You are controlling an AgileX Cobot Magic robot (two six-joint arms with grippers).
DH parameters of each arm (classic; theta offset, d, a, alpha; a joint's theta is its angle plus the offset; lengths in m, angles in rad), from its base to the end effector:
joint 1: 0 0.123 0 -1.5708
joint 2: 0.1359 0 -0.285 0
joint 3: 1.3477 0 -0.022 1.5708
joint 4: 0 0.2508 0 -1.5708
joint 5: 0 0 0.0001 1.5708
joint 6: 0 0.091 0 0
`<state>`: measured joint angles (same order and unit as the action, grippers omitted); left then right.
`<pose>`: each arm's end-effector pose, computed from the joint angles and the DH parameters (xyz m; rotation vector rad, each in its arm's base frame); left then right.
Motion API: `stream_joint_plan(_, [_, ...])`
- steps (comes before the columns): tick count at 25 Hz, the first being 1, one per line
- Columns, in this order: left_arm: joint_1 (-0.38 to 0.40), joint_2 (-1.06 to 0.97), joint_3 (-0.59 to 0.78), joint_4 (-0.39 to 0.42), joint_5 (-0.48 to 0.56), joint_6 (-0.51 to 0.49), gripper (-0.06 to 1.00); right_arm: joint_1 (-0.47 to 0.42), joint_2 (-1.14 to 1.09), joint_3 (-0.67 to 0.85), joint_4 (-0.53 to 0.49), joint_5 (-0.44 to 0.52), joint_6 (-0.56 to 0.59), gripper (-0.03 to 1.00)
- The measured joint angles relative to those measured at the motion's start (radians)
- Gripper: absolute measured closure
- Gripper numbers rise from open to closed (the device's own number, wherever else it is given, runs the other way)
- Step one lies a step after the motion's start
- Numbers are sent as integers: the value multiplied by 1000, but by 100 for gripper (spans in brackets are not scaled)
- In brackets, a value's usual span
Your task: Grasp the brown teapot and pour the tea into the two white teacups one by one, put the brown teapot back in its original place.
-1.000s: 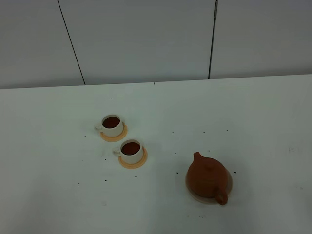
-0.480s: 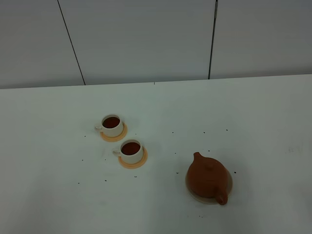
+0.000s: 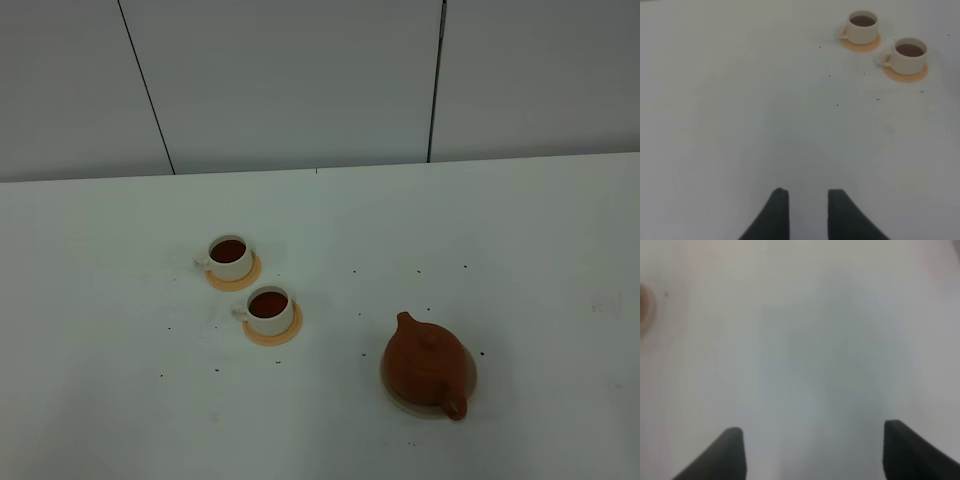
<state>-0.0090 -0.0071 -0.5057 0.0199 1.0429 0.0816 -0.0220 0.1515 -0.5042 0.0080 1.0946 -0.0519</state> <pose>-0.0059 0.0016 0.2803 0.0904 2.0122 0.0699 0.0164 0.0003 0.2750 -0.0331 2.2254 -0.0306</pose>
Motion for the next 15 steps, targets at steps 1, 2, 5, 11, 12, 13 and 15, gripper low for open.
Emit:
stream_joint_plan(1, [0,0,0,0,0,0,69,0,-20,0,0,0,0,40])
stream_joint_plan(2, [0,0,0,0,0,0,69,0,-39,0,0,0,0,40])
stream_joint_plan(5, [0,0,0,0,0,0,69,0,-102,0,0,0,0,40])
stream_joint_plan(11, [0,0,0,0,0,0,69,0,-157,3,6,-2,0,40])
stream_joint_plan(12, [0,0,0,0,0,0,69,0,-158,3,12,-2,0,40])
stream_joint_plan(13, [0,0,0,0,0,0,69,0,-158,3,19,-4,-1,40])
stream_joint_plan(15, [0,0,0,0,0,0,69,0,-158,3,40,-7,-1,40])
